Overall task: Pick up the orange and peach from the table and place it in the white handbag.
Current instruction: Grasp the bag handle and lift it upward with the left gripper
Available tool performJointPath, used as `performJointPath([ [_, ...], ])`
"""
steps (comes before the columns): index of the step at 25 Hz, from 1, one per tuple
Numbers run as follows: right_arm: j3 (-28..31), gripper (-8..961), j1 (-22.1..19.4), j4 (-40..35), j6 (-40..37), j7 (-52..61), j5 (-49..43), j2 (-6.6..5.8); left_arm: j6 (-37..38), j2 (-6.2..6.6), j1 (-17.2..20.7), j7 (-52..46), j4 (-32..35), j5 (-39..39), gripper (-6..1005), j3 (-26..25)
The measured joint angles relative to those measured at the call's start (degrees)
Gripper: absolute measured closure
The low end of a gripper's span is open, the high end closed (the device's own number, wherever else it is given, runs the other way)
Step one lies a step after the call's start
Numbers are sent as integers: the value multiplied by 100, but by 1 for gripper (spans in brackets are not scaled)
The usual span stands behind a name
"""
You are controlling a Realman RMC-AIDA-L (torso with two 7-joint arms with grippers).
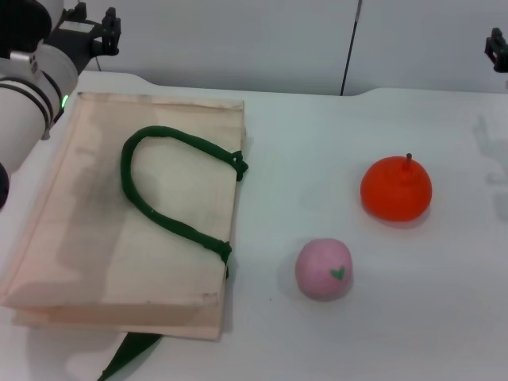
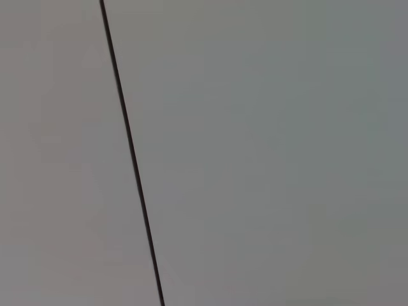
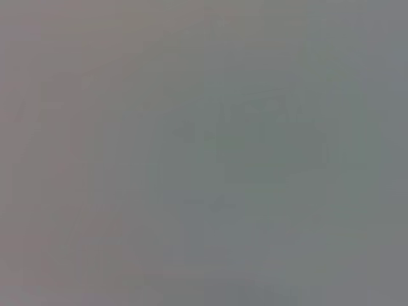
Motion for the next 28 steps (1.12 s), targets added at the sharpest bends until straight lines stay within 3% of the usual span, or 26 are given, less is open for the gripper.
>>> performJointPath([
  [4,22,288,-9,4,-21,0,-3,0,-184,0,2,0,106,-14,577,-33],
  [6,36,288,-27,8,-27,0,-3,-4,-614,1,41,0,385,-16,577,-175],
  [12,37,287,-36,21,-27,0,0,-9,-2775,0,286,0,1537,31,576,-1037],
  [16,36,287,-35,20,-28,0,2,-8,-4351,-1,281,-76,1966,229,578,-1785],
  [17,37,287,-35,22,-28,0,3,-9,-5036,0,204,-246,2126,539,577,-2151],
  [18,37,287,-34,21,-28,0,3,-8,-5036,0,204,-246,2126,539,577,-2151],
  [22,36,287,-34,4,-31,0,3,-8,-6323,4,-126,-636,2264,1442,576,-2741],
  [28,37,287,-25,8,-40,0,-2,-9,-7507,9,-615,-963,2219,2357,577,-3108],
])
